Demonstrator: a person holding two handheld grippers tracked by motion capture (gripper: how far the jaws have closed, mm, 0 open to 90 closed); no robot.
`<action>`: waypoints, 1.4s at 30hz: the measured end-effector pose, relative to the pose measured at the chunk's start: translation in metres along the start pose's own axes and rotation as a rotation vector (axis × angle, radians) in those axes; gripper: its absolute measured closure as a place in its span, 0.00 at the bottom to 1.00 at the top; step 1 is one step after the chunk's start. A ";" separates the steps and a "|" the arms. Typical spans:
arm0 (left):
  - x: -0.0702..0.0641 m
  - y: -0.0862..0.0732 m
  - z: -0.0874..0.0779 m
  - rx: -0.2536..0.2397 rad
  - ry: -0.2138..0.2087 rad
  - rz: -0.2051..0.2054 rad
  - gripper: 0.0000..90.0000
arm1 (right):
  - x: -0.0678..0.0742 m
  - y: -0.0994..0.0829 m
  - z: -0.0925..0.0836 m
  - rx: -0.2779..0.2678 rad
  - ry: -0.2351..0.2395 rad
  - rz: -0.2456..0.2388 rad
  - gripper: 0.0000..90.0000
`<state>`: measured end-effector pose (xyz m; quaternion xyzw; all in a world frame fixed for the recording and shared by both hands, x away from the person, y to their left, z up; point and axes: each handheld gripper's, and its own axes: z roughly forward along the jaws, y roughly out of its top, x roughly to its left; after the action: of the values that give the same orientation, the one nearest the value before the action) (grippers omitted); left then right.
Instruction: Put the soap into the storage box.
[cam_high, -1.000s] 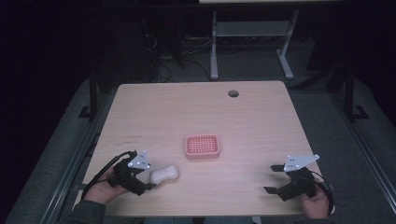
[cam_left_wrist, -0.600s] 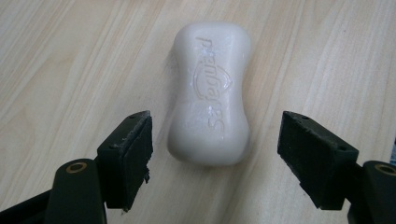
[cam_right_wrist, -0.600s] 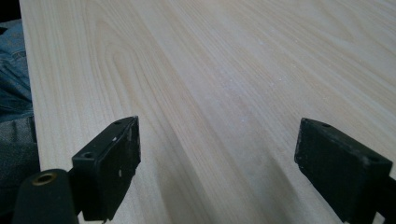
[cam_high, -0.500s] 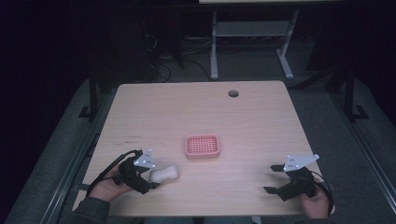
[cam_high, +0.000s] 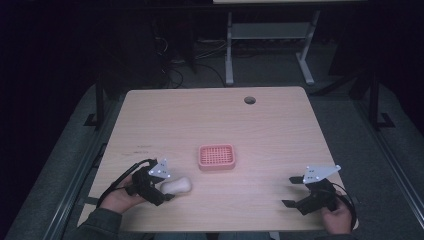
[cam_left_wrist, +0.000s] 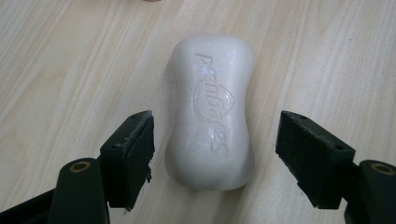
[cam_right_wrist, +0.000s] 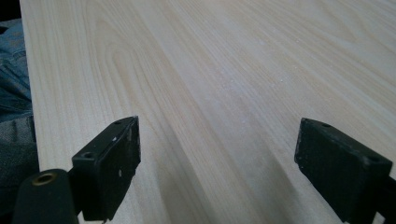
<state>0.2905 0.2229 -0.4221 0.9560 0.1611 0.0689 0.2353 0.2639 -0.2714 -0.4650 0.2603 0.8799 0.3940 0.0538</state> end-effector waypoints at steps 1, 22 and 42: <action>0.000 0.000 0.000 0.000 0.000 0.000 0.31 | 0.000 0.000 0.000 0.001 -0.001 0.000 0.16; 0.007 0.011 0.012 0.033 -0.018 0.000 0.36 | 0.000 0.001 0.001 0.004 0.003 -0.001 0.16; 0.007 0.013 0.024 0.064 -0.048 -0.027 0.52 | 0.000 0.001 0.001 0.003 0.003 -0.005 0.16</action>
<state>0.3056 0.2043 -0.4364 0.9622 0.1702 0.0374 0.2091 0.2645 -0.2699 -0.4649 0.2577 0.8811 0.3930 0.0528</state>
